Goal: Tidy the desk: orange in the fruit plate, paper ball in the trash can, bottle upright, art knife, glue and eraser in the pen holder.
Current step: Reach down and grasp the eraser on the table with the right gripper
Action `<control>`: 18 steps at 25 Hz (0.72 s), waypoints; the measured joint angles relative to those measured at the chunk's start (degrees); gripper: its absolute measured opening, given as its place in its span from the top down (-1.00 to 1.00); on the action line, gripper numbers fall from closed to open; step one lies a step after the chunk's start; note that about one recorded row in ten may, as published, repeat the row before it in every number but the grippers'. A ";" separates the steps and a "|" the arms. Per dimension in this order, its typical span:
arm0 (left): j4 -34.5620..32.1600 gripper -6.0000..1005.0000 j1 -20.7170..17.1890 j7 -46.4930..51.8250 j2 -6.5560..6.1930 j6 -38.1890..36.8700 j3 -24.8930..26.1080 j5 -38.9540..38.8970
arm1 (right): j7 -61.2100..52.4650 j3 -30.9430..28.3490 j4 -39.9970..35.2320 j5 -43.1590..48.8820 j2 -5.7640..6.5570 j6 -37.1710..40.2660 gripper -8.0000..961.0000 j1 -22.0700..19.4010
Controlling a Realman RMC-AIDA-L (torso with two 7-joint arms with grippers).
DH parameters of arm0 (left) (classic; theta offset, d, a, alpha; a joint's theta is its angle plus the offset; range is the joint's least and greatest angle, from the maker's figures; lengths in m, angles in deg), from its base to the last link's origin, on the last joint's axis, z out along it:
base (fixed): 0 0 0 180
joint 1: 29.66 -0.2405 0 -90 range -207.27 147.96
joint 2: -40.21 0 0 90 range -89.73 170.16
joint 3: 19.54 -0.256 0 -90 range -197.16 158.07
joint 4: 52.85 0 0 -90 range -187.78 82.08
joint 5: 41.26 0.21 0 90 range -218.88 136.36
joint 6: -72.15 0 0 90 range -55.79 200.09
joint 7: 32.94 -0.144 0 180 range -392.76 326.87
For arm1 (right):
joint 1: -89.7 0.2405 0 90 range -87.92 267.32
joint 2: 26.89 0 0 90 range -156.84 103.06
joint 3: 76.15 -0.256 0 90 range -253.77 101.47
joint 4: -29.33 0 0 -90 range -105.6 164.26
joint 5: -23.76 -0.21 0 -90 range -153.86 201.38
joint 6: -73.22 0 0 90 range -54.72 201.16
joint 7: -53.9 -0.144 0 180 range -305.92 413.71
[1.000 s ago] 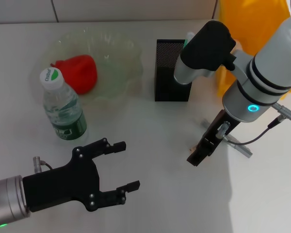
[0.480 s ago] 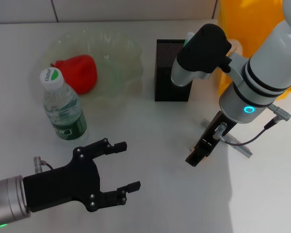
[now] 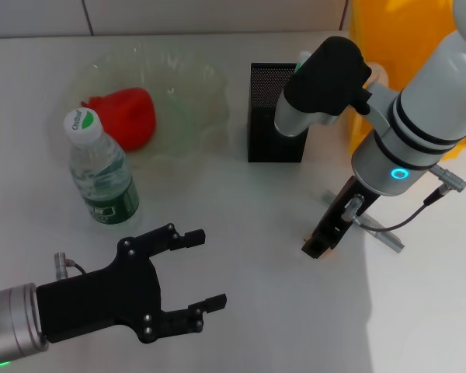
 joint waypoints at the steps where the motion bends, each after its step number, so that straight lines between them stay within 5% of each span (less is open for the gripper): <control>1: 0.00 -0.60 -0.07 0.13 0.00 -0.08 0.00 0.00 | -0.07 0.00 0.00 0.03 0.03 0.03 -0.17 0.00; 18: 0.00 -0.60 0.10 0.13 0.14 -0.46 0.00 1.42 | -1.14 0.50 0.72 1.50 -0.03 -0.17 -0.07 -0.29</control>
